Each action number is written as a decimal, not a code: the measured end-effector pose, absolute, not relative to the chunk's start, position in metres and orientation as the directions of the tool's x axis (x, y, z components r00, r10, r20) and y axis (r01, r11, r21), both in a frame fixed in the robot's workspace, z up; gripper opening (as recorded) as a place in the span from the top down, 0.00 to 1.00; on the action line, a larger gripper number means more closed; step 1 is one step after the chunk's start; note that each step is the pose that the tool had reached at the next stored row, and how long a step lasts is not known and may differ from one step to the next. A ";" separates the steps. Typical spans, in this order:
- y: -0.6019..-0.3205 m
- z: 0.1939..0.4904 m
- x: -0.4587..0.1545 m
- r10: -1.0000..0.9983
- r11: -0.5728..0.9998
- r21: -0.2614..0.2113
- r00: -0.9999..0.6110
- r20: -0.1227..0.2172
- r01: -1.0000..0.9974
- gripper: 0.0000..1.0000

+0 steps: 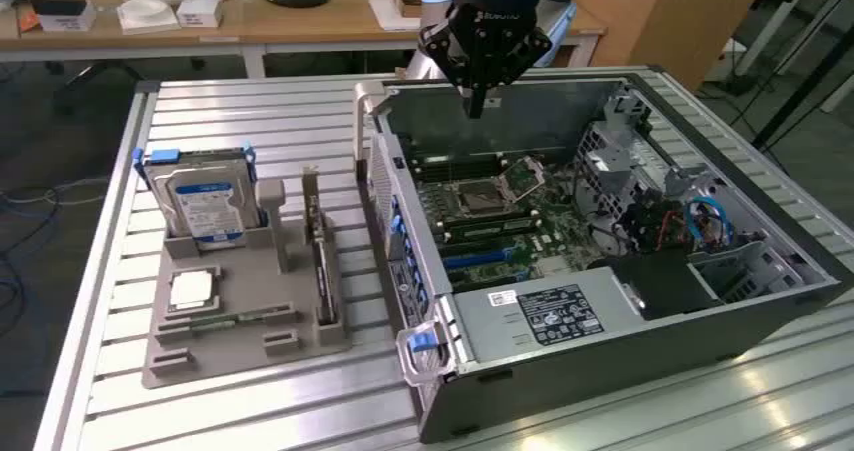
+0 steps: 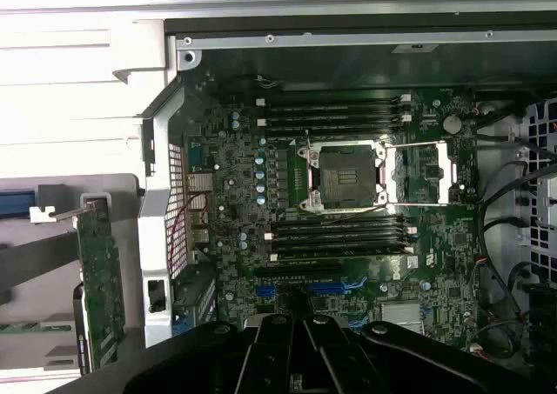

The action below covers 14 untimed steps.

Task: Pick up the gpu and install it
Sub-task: 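Reach for the gpu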

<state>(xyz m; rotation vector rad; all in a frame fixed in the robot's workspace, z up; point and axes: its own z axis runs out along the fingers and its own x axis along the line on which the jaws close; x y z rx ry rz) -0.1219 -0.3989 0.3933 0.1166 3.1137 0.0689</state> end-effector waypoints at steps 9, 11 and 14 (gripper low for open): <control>-0.399 0.393 -0.122 0.075 0.996 0.045 -0.997 -0.023 0.074 0.89; -0.399 0.393 -0.122 0.075 0.996 0.045 -0.997 -0.023 0.074 0.89; -0.399 0.393 -0.124 0.075 0.996 0.045 -0.997 -0.023 0.074 0.89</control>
